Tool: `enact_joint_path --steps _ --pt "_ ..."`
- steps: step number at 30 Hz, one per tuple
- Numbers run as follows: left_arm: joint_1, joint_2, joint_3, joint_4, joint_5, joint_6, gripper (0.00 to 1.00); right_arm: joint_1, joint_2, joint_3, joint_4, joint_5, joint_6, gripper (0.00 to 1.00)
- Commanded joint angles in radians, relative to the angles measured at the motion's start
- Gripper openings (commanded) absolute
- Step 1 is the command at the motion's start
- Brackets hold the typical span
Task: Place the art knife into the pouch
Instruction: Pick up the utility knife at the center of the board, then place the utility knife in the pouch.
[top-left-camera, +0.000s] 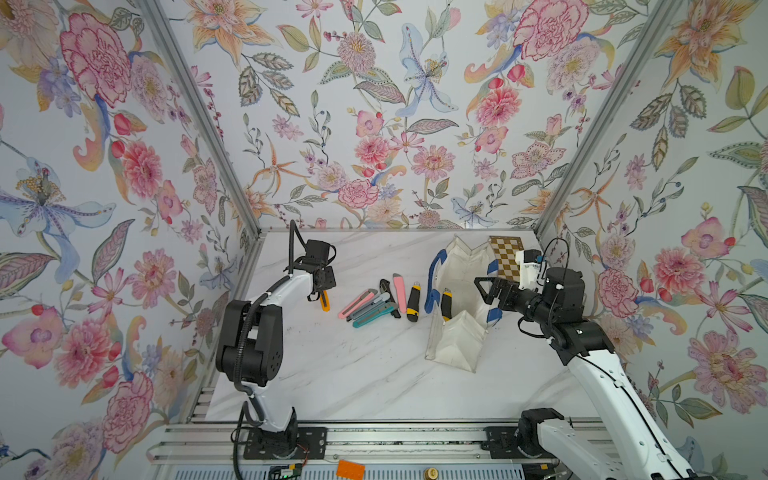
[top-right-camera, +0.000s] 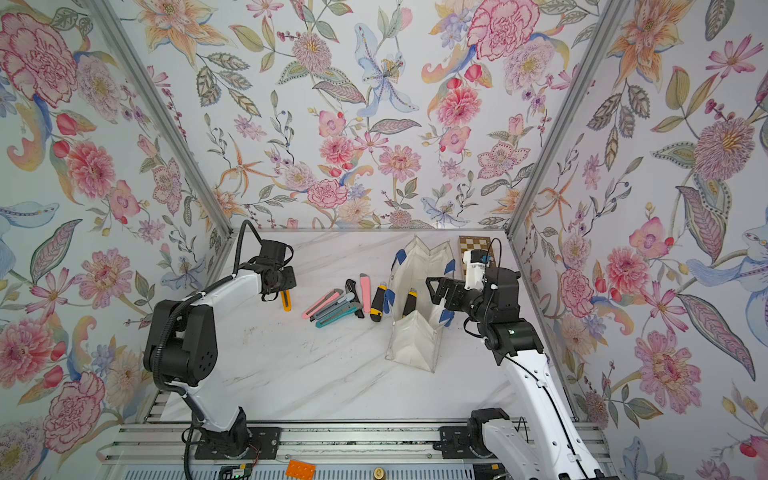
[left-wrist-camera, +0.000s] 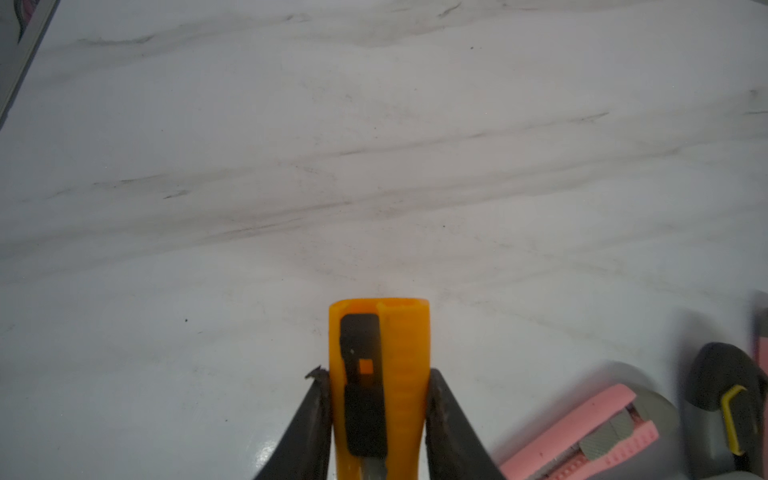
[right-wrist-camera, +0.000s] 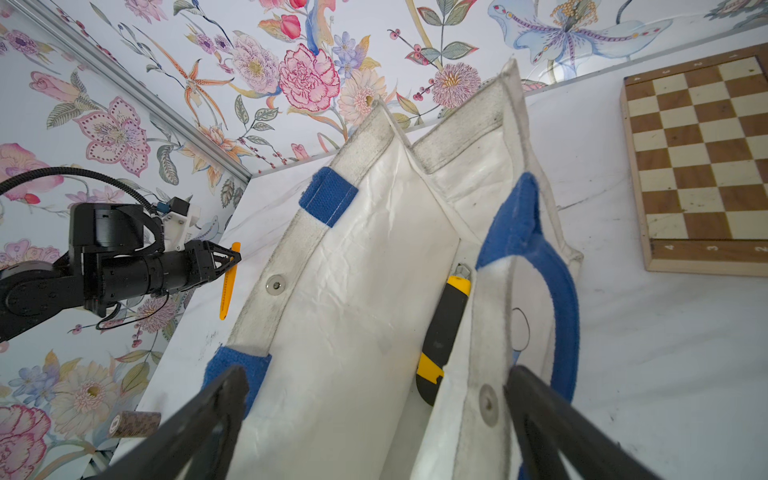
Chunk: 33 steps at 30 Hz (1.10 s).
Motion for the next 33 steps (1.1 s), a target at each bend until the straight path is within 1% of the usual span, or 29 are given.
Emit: enact_joint_path --steps 1,6,9,14,18,25,29,33 --pt "-0.041 -0.075 0.067 -0.055 -0.001 0.027 0.14 -0.008 0.007 0.001 -0.004 -0.016 0.016 0.99" --pt "-0.117 -0.133 0.147 -0.090 0.024 0.032 0.13 -0.011 0.009 0.002 -0.003 -0.021 0.020 0.99" --pt "-0.188 -0.148 0.226 -0.120 0.017 0.038 0.13 -0.012 0.012 0.000 -0.003 -0.021 0.023 0.99" --pt "-0.319 -0.131 0.373 -0.163 0.010 0.053 0.11 -0.015 0.022 -0.001 -0.003 -0.020 0.037 0.99" --pt "-0.404 -0.106 0.477 -0.165 0.027 0.053 0.10 -0.018 0.022 -0.007 -0.004 -0.013 0.043 0.99" --pt "-0.534 -0.017 0.670 -0.159 0.065 0.078 0.09 -0.023 0.021 -0.009 -0.003 -0.017 0.058 0.99" --pt "-0.575 0.050 0.763 -0.149 0.117 0.077 0.08 -0.027 0.019 -0.010 -0.003 -0.019 0.066 0.99" --pt "-0.602 0.106 0.806 -0.120 0.161 0.068 0.08 -0.031 0.019 -0.013 -0.003 -0.024 0.075 0.99"
